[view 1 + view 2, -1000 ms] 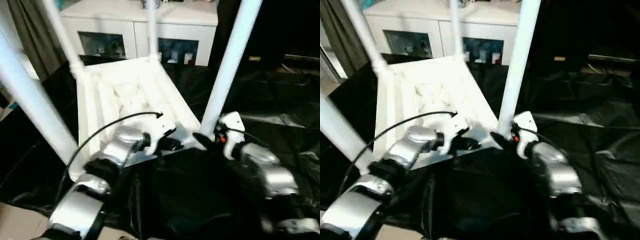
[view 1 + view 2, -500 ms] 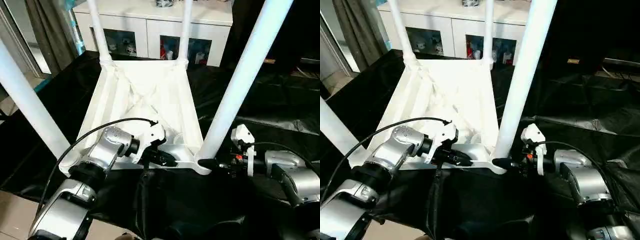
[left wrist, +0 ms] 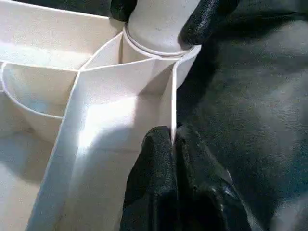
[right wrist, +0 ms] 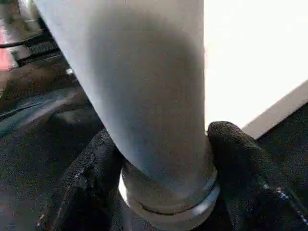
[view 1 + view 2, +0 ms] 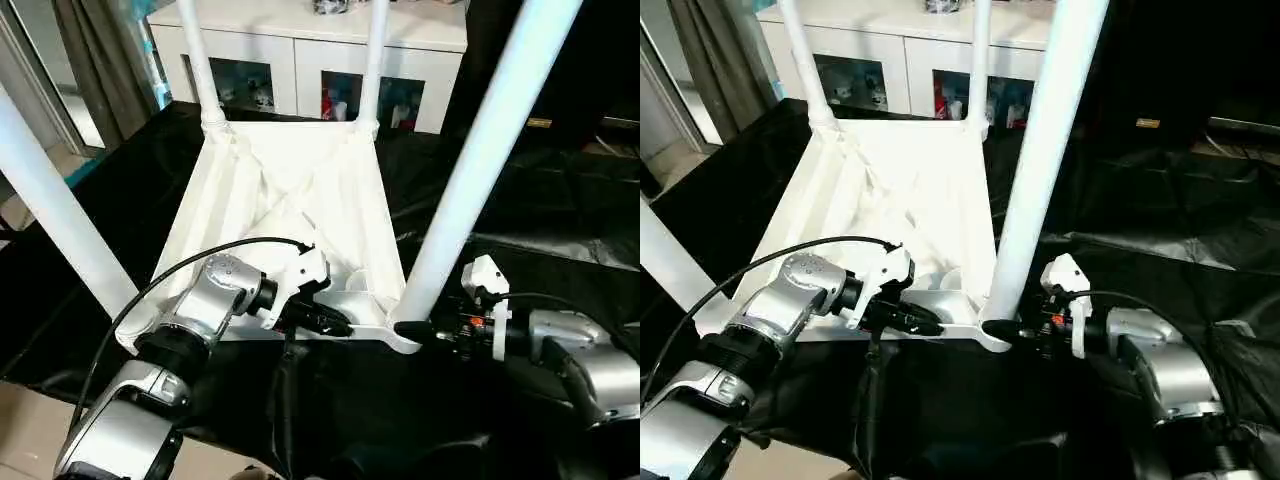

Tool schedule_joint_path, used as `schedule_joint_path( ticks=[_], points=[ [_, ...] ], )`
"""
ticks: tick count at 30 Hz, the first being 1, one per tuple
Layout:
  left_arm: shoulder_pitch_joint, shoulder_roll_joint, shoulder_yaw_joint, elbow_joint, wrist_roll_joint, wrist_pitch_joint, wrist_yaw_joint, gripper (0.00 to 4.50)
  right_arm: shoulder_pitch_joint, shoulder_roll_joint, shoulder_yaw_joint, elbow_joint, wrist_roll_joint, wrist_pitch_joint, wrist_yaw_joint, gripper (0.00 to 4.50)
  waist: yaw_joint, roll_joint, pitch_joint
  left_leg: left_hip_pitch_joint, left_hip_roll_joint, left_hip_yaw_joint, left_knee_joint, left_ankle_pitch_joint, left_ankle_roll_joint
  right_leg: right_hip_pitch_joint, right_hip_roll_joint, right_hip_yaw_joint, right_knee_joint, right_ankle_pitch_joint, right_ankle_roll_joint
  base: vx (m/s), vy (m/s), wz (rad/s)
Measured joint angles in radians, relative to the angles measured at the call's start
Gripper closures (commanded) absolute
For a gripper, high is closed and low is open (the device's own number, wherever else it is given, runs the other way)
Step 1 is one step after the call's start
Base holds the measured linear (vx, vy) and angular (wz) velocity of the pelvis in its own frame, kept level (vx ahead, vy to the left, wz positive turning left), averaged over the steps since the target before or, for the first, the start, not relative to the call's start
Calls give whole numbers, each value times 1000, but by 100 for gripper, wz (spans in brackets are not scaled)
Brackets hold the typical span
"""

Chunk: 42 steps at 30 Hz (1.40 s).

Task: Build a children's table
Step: Rotate leg to tighten

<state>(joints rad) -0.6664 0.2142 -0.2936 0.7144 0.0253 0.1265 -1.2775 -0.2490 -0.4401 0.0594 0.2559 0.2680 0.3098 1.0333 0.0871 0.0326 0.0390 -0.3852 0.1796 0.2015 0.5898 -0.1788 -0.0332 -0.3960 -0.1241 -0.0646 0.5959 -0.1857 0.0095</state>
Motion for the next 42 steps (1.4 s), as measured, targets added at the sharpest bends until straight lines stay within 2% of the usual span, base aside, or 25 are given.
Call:
schedule_joint_path(
  ticks=[2,4,6,9,13,15,17,20,22,25,28,30,31,36,40,41,42],
  points=[
    [-13,-21,12,29,10,-6,64,450,-20,34,-15,38,-19,-19,-77,206,-4,0,0,1,0,0,0,0,-1,0,0,0,0,0,0,0,0,0],
    [-37,-60,29,76,21,-11,176,450,-60,97,-42,101,-48,-45,-211,208,-20,-1,0,2,0,-1,0,1,-2,0,0,0,-1,-2,4,0,0,0],
    [-45,-87,32,92,31,-10,230,450,-69,117,-52,119,-58,-57,-278,211,-27,0,0,2,-1,-1,-1,1,-2,0,0,0,-2,-2,4,0,0,0],
    [-72,-133,54,146,49,-12,367,450,-110,223,-95,173,-88,-76,-469,212,-36,0,-1,3,-1,-2,-2,1,-2,0,0,0,-3,-3,5,0,0,0],
    [-79,-153,60,165,53,-15,419,450,-126,272,-110,191,-110,-89,-569,213,-42,1,-2,3,-2,-2,-2,1,-2,0,0,0,-4,-3,5,0,0,0],
    [-79,-152,61,165,60,-22,415,450,-124,275,-111,191,-110,-97,-568,157,-44,1,-1,2,-2,-2,-3,1,-2,0,0,0,-4,-3,5,0,0,0],
    [-79,-152,59,165,67,-28,407,450,-122,274,-115,189,-104,-96,-553,140,-45,1,-1,2,-2,-2,-3,1,-2,-1,0,0,-4,-3,5,0,0,0],
    [-79,-150,53,168,72,-50,387,450,-106,252,-121,175,-82,-94,-493,109,-44,1,-1,2,-2,-2,-4,1,-2,-1,0,0,-4,-2,5,0,0,0],
    [-79,-147,50,168,73,-65,372,450,-92,219,-120,157,-77,-90,-432,98,-37,3,-1,1,-2,-2,-5,1,-2,0,0,0,-3,-2,5,0,0,0],
    [-80,-145,31,162,71,-87,320,450,-42,59,-86,96,-58,-84,-254,98,-17,4,0,-1,-2,-1,-5,2,-2,1,0,2,-2,0,1,0,0,0],
    [-81,-142,21,158,71,-105,288,450,-16,-12,-96,59,-27,-74,-148,98,-4,7,-1,-3,-1,0,-4,3,0,1,0,3,-1,0,1,0,0,0],
    [-81,-140,13,149,70,-116,251,450,30,-109,-104,10,9,-42,-38,98,9,9,-1,-6,-1,1,-4,4,2,0,-1,2,-2,-2,5,0,0,0],
    [-80,-133,12,144,70,-120,240,450,47,-134,-109,-3,17,-31,-6,98,10,7,0,-6,-1,1,-4,6,6,0,-1,2,-2,-2,5,0,0,0],
    [-72,-116,13,124,68,-134,224,450,104,-172,-129,-52,59,17,68,98,14,8,0,-15,0,1,-2,7,7,-8,-1,0,-1,-2,5,0,0,0],
    [-28,-99,13,65,67,-150,212,450,140,-188,-127,-144,108,57,89,98,17,11,-1,-15,1,1,-1,7,7,-8,-1,0,0,-2,5,0,0,0],
    [-22,-100,14,55,67,-148,212,422,140,-187,-125,-153,115,62,89,93,18,11,-1,-15,1,1,-1,7,7,-8,-1,0,0,-2,5,0,0,0],
    [-2,-100,24,28,51,-138,212,422,139,-180,-122,-171,119,70,87,93,17,11,-1,-15,1,1,0,7,7,-8,-1,0,0,-2,5,0,0,0]
  ],
)
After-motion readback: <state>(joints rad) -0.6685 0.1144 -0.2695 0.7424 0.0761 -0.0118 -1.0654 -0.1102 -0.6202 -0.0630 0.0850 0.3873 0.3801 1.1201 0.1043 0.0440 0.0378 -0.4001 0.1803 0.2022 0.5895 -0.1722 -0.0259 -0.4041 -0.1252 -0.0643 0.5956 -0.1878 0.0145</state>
